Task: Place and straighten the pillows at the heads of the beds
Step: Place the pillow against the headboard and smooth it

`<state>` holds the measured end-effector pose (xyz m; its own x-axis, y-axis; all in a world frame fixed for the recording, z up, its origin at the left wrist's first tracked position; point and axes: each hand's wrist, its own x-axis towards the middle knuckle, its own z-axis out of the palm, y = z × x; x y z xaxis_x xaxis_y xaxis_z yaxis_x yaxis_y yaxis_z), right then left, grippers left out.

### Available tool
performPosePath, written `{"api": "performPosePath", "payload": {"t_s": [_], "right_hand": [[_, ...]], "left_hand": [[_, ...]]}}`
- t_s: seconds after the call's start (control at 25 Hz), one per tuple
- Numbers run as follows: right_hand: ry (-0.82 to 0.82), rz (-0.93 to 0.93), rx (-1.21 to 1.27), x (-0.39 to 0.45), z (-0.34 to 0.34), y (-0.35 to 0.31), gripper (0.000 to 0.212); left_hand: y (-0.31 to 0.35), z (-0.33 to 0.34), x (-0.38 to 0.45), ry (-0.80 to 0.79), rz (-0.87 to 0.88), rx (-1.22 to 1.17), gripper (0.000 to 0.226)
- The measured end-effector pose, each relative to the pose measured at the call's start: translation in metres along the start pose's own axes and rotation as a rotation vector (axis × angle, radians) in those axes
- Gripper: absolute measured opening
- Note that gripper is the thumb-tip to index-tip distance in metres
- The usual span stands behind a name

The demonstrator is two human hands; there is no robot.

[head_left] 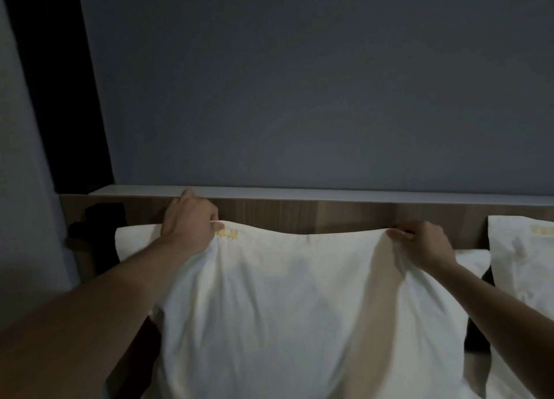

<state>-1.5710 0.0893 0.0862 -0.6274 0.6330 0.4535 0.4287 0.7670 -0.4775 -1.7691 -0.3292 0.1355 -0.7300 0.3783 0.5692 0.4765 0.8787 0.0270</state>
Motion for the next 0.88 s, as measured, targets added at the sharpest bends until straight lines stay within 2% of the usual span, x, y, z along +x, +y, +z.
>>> {"api": "performPosePath", "payload": {"t_s": [0.24,0.4,0.56,0.68,0.8,0.88], "right_hand": [[0.135,-0.089,0.031,0.007,0.006,0.002,0.023],[0.086,-0.071,0.033,0.001,0.019,0.008,0.023],[0.188,-0.205,-0.012,-0.009,0.023,0.016,0.013],[0.170,-0.166,-0.080,-0.015,0.015,0.029,0.022],[0.136,-0.211,-0.160,-0.013,-0.005,0.052,0.025],[0.062,-0.201,-0.124,-0.009,-0.022,0.067,0.033]], "left_hand": [[-0.008,0.002,0.012,0.050,-0.013,-0.126,0.021],[-0.001,0.012,0.007,-0.055,-0.015,-0.082,0.019],[0.001,0.015,0.000,-0.017,0.019,-0.094,0.013],[0.010,0.018,-0.009,0.033,0.080,-0.148,0.019],[0.022,0.021,-0.014,-0.003,0.158,-0.097,0.023],[0.028,0.021,-0.015,-0.030,0.172,-0.071,0.025]]}}
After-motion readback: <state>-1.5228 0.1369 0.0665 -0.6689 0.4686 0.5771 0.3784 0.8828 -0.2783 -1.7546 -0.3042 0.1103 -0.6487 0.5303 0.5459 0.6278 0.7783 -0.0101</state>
